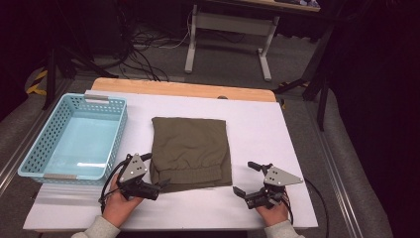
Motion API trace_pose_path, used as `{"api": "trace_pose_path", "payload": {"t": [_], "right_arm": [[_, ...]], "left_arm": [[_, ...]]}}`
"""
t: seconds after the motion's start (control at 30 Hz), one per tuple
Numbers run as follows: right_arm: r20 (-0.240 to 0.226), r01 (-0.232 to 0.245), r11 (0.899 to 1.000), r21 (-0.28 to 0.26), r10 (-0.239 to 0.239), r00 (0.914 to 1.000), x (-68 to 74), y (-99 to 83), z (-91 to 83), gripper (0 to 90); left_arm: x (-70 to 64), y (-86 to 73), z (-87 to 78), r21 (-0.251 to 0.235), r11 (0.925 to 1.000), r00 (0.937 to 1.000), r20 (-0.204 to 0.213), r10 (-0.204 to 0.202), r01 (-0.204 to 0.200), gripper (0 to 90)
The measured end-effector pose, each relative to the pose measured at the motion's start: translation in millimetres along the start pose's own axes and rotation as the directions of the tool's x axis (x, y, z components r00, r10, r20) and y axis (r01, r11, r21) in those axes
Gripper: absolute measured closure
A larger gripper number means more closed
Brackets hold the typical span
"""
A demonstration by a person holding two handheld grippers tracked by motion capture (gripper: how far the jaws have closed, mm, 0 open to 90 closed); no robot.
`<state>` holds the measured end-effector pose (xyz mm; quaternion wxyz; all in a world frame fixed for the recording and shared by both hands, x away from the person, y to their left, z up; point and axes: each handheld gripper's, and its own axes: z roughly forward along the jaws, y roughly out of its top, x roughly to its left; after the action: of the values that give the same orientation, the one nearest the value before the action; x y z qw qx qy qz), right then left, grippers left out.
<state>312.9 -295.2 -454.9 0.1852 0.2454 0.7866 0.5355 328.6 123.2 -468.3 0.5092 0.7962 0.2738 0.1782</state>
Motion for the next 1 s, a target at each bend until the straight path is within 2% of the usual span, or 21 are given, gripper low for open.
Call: {"api": "trace_pose_path", "payload": {"t": [0.17, 0.27, 0.4, 1.0], "right_arm": [[-0.002, -0.001, 1.0, -0.001, 0.001, 1.0, -0.2, -0.1, -0.1, 0.1], [-0.002, -0.001, 1.0, -0.001, 0.001, 1.0, -0.4, -0.2, -0.2, 0.4], [-0.002, -0.009, 1.0, -0.003, 0.009, 1.0, -0.9, -0.4, 0.1, 0.3], [-0.011, -0.006, 1.0, -0.001, 0.006, 0.9999, -0.3, -0.4, 0.0, 0.3]], "left_arm": [[0.1, 0.5, -0.8, 0.005, 1.0, 1.0, -0.003, -0.004, 0.004, 0.0], [0.3, 1.8, -1.2, 0.014, 0.9997, 0.9998, 0.009, -0.02, 0.02, 0.0], [0.5, 3.2, -1.9, 0.017, 0.9996, 0.9994, 0.025, -0.023, 0.023, 0.2], [1.2, 3.2, -2.8, 0.02, 0.9997, 0.9999, 0.01, -0.014, 0.013, 0.3]]}}
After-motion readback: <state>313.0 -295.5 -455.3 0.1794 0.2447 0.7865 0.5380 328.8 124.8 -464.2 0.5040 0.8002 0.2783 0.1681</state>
